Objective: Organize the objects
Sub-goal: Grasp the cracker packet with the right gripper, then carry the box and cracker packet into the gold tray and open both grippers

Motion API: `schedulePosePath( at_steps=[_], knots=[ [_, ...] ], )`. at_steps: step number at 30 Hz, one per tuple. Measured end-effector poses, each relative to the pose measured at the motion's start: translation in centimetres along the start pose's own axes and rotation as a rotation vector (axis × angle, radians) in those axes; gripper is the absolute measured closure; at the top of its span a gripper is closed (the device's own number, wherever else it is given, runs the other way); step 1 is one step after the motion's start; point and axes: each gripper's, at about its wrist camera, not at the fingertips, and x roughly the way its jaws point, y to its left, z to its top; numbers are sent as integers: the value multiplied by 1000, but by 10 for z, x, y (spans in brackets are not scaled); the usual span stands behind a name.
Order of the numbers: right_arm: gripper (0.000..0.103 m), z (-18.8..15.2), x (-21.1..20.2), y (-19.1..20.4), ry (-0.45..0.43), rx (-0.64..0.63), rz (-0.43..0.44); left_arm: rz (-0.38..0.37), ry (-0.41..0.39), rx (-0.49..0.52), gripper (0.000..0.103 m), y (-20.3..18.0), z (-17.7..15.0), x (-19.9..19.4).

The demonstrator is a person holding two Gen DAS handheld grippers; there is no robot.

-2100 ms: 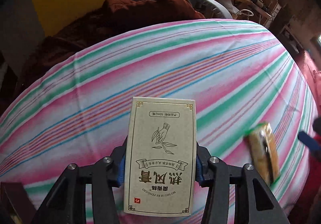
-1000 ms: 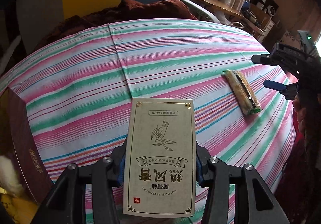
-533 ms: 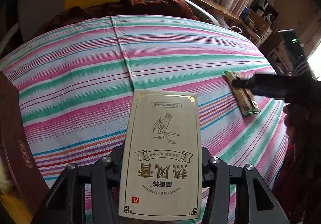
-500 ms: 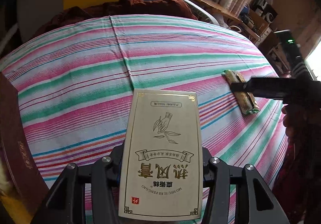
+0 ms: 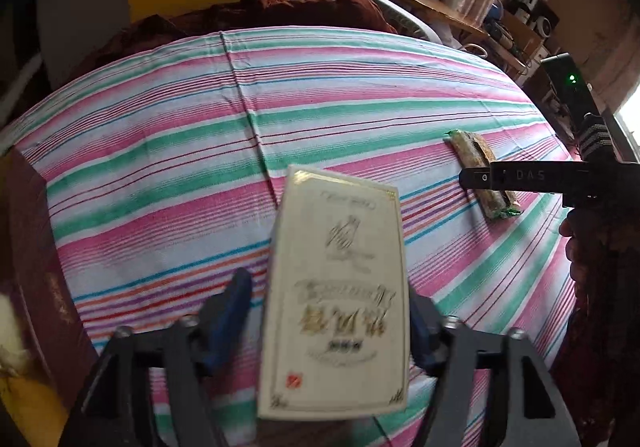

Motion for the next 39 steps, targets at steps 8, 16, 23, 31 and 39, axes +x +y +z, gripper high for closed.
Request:
schedulePosePath(
  at_steps=[8, 16, 23, 31, 39],
  knots=[
    [42, -6, -4, 0, 3, 6, -4, 14, -23, 11, 28, 2, -6, -16],
    [55, -13, -9, 3, -8, -6, -33, 44, -47, 80, 51, -6, -13, -21],
    [55, -19, -15, 26, -21, -99, 74, 112, -115, 52, 51, -1, -18, -40],
    [55, -17, -18, 55, -11, -240, 133, 165, -234, 42, 51, 6, -20, -83],
    [55, -20, -29, 46, 0, -305, 149, 209, -310, 21, 51, 20, -30, -123]
  ],
)
